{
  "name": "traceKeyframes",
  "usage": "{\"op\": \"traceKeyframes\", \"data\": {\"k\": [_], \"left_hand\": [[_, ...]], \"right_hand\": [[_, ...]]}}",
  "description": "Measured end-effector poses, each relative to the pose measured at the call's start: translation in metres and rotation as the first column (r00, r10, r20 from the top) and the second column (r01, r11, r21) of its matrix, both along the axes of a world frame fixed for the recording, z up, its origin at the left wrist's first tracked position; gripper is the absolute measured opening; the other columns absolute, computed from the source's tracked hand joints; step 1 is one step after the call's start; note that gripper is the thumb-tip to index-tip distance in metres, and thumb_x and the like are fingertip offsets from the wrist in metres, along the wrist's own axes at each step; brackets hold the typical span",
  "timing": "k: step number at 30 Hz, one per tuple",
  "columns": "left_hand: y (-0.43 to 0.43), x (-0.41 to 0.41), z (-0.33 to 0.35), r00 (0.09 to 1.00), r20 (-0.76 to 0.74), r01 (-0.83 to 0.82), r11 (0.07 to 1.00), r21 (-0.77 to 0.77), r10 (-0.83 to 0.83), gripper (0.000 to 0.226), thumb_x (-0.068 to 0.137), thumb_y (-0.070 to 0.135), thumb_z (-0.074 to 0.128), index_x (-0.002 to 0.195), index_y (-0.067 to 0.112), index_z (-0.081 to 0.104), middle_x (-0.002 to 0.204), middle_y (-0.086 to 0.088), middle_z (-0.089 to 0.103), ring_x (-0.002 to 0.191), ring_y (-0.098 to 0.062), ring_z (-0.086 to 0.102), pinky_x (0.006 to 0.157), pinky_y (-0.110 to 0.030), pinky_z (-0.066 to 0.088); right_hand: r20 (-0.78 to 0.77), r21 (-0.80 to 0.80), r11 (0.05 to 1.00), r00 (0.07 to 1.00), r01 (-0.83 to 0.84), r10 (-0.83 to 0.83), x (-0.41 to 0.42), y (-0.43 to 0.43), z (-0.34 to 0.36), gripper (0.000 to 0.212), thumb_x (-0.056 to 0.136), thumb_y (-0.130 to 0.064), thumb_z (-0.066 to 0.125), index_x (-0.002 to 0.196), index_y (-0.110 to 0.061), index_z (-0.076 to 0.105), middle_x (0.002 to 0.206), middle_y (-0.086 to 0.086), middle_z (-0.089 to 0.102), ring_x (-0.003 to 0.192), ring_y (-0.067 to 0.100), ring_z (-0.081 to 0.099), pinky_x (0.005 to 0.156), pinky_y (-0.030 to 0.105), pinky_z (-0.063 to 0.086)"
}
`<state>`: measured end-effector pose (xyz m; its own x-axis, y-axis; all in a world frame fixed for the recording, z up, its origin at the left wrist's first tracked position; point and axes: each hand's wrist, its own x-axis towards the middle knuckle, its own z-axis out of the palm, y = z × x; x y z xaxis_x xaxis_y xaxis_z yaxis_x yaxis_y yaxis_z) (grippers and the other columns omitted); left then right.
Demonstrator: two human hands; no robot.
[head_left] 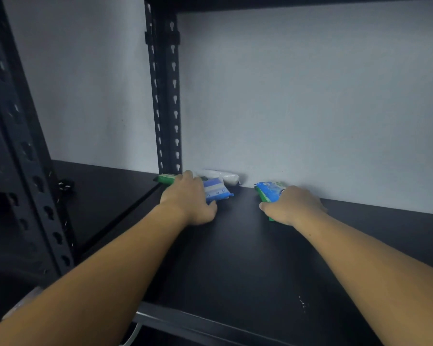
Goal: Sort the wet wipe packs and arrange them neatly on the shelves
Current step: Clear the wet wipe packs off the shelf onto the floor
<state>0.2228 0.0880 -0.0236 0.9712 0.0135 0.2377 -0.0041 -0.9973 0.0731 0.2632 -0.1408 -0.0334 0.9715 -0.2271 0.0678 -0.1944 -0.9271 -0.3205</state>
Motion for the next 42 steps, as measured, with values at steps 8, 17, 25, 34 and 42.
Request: {"op": "traceKeyframes", "data": {"k": [8, 17, 25, 34, 42], "left_hand": [[-0.014, -0.012, -0.002, 0.986, -0.130, -0.102, 0.995, -0.007, 0.100, 0.076, 0.073, 0.043, 0.060, 0.141, 0.016, 0.039, 0.141, -0.013, 0.040, 0.133, -0.034, 0.037, 0.109, -0.046, 0.034], [-0.031, -0.066, 0.009, 0.966, -0.249, -0.120, 0.971, -0.208, 0.066, 0.049, 0.077, 0.042, 0.065, 0.116, 0.017, 0.050, 0.113, -0.003, 0.055, 0.102, -0.023, 0.053, 0.087, -0.036, 0.051], [-0.058, -0.169, 0.038, 0.975, -0.213, 0.000, 0.968, -0.252, -0.056, 0.037, 0.072, 0.042, 0.079, 0.099, 0.018, 0.066, 0.095, -0.003, 0.065, 0.080, -0.021, 0.060, 0.061, -0.029, 0.044], [-0.116, -0.327, -0.085, 0.951, 0.100, 0.302, 0.798, -0.522, -0.294, 0.050, 0.064, 0.051, 0.075, 0.110, 0.033, 0.067, 0.097, 0.010, 0.061, 0.091, -0.021, 0.063, 0.083, -0.040, 0.053], [-0.162, -0.370, -0.261, 0.903, -0.397, -0.073, 0.853, -0.517, -0.164, 0.040, 0.063, 0.038, 0.076, 0.099, 0.023, 0.069, 0.096, 0.001, 0.068, 0.091, -0.025, 0.067, 0.074, -0.028, 0.053]], "right_hand": [[-0.036, -0.100, 0.988, 0.993, -0.114, 0.111, -0.025, -0.014, 0.004, 0.061, 0.069, -0.068, 0.058, 0.112, -0.026, 0.052, 0.101, -0.004, 0.058, 0.102, 0.025, 0.056, 0.090, 0.037, 0.052], [-0.028, -0.178, 0.960, 0.977, -0.214, 0.212, -0.115, -0.037, 0.011, 0.059, 0.078, -0.068, 0.056, 0.119, -0.026, 0.052, 0.113, -0.003, 0.051, 0.110, 0.023, 0.050, 0.092, 0.040, 0.049], [-0.004, -0.044, 0.964, 0.965, -0.263, 0.263, -0.218, -0.068, 0.034, 0.043, 0.074, -0.062, 0.065, 0.090, -0.023, 0.058, 0.088, -0.004, 0.062, 0.082, 0.020, 0.062, 0.070, 0.034, 0.051], [0.206, 0.573, 0.808, 0.978, -0.134, 0.016, -0.395, -0.132, -0.043, 0.031, 0.075, -0.046, 0.079, 0.086, -0.019, 0.067, 0.082, -0.003, 0.068, 0.073, 0.014, 0.063, 0.065, 0.032, 0.048], [-0.385, 0.566, 0.763, 0.918, 0.311, -0.089, -0.453, -0.153, -0.233, 0.033, 0.077, -0.041, 0.082, 0.077, -0.015, 0.062, 0.073, -0.001, 0.065, 0.069, 0.019, 0.063, 0.064, 0.034, 0.047]]}}
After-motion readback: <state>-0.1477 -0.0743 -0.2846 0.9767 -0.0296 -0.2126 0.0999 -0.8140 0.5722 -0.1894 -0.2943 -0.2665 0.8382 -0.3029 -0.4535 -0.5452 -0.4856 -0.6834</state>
